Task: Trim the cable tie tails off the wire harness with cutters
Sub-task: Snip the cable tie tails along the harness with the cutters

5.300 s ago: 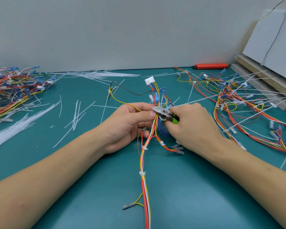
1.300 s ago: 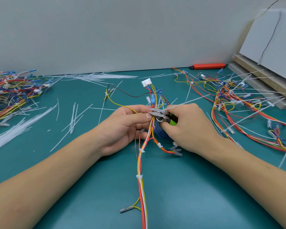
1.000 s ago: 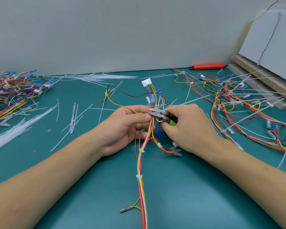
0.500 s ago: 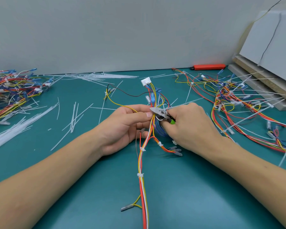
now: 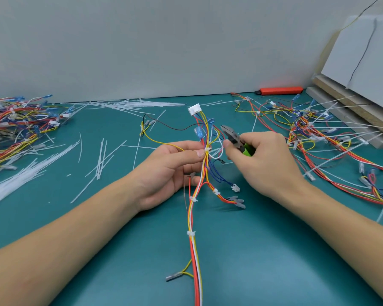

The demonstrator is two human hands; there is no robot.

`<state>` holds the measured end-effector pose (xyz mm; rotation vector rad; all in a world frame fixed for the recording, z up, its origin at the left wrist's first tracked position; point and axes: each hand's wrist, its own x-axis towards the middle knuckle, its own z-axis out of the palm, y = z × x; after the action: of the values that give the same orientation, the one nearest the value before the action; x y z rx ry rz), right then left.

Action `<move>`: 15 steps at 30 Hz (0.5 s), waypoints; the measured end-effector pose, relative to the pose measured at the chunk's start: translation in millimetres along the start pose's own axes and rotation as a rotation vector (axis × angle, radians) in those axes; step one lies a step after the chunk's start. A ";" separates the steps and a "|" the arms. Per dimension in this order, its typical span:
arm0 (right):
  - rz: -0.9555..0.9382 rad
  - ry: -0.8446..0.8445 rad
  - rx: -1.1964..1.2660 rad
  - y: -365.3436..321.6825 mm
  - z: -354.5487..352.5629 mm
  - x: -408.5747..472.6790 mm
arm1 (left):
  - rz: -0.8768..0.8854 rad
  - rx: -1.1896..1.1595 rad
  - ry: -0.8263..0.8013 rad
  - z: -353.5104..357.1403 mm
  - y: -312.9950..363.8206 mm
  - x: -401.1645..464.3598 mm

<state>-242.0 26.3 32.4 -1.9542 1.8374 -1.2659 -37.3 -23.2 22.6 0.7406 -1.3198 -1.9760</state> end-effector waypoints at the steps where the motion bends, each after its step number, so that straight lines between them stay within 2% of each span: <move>1: -0.009 -0.006 0.011 -0.3 0.1 0.1 | 0.002 0.000 0.007 0.2 -0.4 0.3; 9: -0.105 -0.144 -0.127 -0.5 8.0 -3.9 | 0.036 -0.046 0.014 0.3 -1.7 0.8; 15: -0.064 -0.055 -0.032 -0.1 2.8 -1.5 | 0.075 -0.025 0.106 5.4 -2.7 -0.7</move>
<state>-239.9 26.5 30.1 -2.0587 1.7933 -1.1945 -41.4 -18.8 21.9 0.7625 -1.2408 -1.8652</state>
